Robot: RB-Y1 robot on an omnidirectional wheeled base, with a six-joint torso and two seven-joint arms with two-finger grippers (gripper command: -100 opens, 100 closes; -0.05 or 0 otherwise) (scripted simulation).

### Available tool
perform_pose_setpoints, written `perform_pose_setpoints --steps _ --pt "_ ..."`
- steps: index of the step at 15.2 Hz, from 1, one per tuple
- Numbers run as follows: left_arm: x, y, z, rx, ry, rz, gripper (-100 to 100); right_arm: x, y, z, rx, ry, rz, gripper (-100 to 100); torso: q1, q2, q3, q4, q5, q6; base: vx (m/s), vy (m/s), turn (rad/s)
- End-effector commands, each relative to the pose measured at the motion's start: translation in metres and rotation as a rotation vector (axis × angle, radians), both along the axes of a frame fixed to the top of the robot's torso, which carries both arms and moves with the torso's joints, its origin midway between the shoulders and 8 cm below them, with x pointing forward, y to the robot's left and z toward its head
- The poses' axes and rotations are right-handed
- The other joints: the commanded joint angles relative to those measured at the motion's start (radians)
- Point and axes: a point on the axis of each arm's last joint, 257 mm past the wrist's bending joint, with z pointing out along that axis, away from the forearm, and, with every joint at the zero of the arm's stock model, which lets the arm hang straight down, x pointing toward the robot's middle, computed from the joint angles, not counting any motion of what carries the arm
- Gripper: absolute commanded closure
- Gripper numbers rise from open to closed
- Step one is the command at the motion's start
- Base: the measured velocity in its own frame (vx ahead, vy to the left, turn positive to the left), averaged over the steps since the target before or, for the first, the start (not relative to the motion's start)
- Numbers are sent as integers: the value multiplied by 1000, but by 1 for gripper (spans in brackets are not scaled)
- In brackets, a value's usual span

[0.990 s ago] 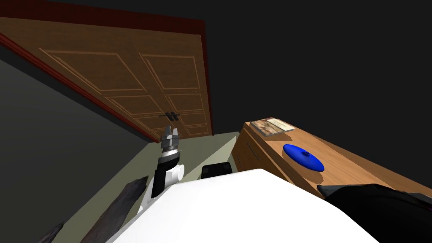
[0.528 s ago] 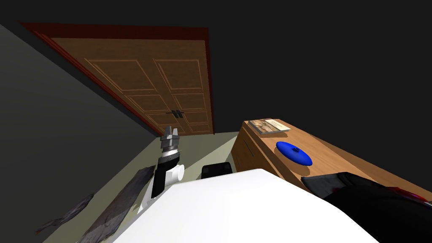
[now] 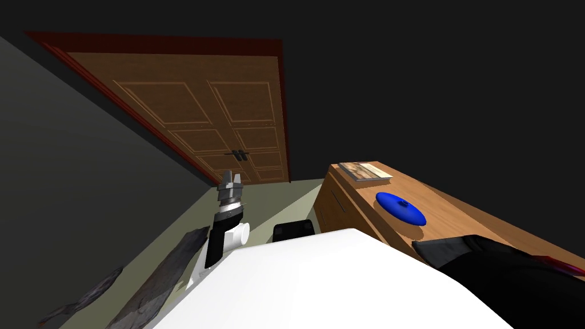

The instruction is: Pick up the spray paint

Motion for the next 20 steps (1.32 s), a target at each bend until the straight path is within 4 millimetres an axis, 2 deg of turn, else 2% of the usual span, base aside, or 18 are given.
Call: perform_pose_setpoints --steps 1,3,5,6,7,20 --pt "0 0 0 0 0 0 0 0 0 0 0 0 0 100 0 0 0 0 0 0 0 0 0" --pt "0 0 0 0 0 0 0 0 0 0 0 0 0 100 0 1 0 0 0 0 0 0 0" --pt "0 0 0 0 0 0 0 10 2 13 1 -2 -8 100 -1 1 1 0 0 0 -38 -20 54" --pt "0 0 0 0 0 0 0 6 2 7 0 -1 -4 100 -2 3 1 0 0 -1 -34 -24 33" --pt "0 0 0 0 0 0 0 -1 8 11 5 19 -61 -100 -2 3 2 1 0 0 8 -12 -46" --pt "0 0 0 0 0 0 0 -22 39 35 11 108 -380 -100 0 -3 -2 -1 0 0 53 0 -52"
